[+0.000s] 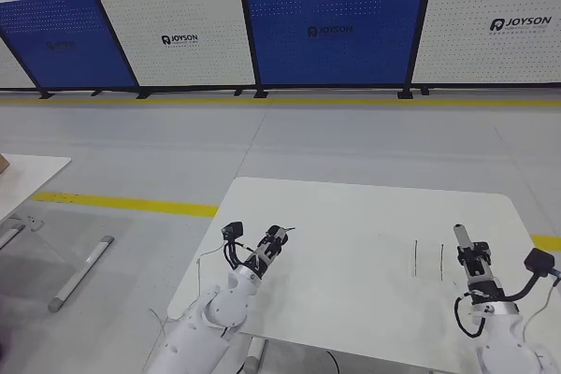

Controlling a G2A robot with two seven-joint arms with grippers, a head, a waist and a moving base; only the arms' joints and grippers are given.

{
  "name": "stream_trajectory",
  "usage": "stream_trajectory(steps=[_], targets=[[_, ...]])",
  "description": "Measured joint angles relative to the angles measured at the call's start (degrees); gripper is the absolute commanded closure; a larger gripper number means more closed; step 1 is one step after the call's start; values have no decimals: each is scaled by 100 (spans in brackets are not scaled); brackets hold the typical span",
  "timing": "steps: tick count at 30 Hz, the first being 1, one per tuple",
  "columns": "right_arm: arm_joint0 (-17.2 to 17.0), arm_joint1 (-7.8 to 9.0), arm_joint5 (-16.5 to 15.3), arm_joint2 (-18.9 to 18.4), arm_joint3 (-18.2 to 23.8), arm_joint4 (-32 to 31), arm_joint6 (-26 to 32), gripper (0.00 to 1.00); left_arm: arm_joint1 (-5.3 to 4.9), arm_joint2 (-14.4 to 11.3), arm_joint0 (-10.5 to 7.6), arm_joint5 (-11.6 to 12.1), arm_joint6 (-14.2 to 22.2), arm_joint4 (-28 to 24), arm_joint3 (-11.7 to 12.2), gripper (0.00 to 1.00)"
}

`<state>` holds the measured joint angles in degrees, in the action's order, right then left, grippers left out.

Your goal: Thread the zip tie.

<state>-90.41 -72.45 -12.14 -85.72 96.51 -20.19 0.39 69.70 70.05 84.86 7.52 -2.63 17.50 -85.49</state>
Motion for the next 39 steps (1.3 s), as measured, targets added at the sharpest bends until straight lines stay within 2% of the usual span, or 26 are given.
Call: stream_trajectory(steps=[10,14,27,32,39], targets=[[0,0,0,0,0,0,0,0,67,-137,-147,-21,-321,1,239,100],[0,0,0,0,0,0,0,0,82,-147,-152,51,-430,-82,224,100],[0,0,0,0,0,0,0,0,82,-155,-150,58,-381,-74,220,100],[0,0,0,0,0,0,0,0,58,-71,-55,321,-42,-263,87,100],[0,0,0,0,0,0,0,0,52,-17,3,379,-85,-321,26,100]])
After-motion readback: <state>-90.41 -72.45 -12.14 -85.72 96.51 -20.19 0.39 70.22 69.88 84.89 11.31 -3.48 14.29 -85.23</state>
